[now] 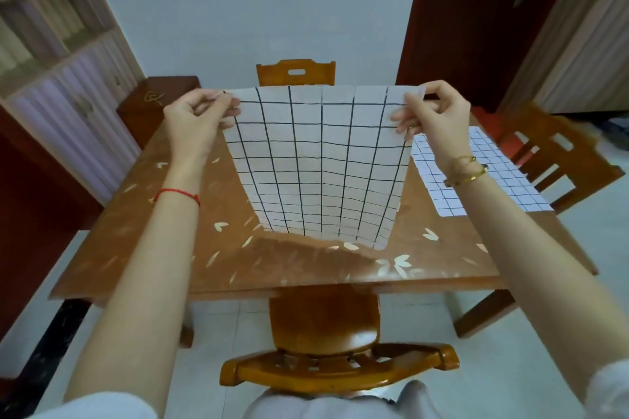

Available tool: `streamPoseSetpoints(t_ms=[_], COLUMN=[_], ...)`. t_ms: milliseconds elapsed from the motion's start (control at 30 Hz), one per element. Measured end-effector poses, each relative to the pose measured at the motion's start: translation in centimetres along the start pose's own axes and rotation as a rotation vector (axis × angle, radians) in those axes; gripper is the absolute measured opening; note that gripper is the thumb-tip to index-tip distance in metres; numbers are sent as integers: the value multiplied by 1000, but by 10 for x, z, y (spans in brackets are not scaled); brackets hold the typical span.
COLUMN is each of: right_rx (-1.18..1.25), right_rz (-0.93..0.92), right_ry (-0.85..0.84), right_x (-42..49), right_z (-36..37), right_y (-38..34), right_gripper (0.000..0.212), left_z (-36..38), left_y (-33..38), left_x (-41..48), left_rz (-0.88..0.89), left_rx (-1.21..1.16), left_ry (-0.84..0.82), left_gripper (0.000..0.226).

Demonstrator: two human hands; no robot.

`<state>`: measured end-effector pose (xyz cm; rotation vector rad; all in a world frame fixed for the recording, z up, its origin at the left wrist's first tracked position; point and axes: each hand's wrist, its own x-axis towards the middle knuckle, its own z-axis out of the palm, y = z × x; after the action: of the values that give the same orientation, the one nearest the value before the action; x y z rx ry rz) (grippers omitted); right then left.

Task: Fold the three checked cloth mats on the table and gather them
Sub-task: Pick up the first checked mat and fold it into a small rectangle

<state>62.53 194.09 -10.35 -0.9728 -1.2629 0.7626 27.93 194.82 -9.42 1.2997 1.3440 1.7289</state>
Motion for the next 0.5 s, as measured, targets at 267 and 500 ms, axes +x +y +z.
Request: streamPoseSetpoints(t_ms=[267, 500], right_rx=[-20, -6], right_rz=[81, 191], right_ry=[-16, 4], right_x=[3, 11], right_z=[-9, -8], right_y=[17, 46], right_gripper=[16, 23], left_z=[18, 24], left_y=[-10, -38], left_x=[-1, 10], left_rz=[-92, -210], left_rx=[-87, -98], left_ry=[18, -3], left_gripper=[30, 16])
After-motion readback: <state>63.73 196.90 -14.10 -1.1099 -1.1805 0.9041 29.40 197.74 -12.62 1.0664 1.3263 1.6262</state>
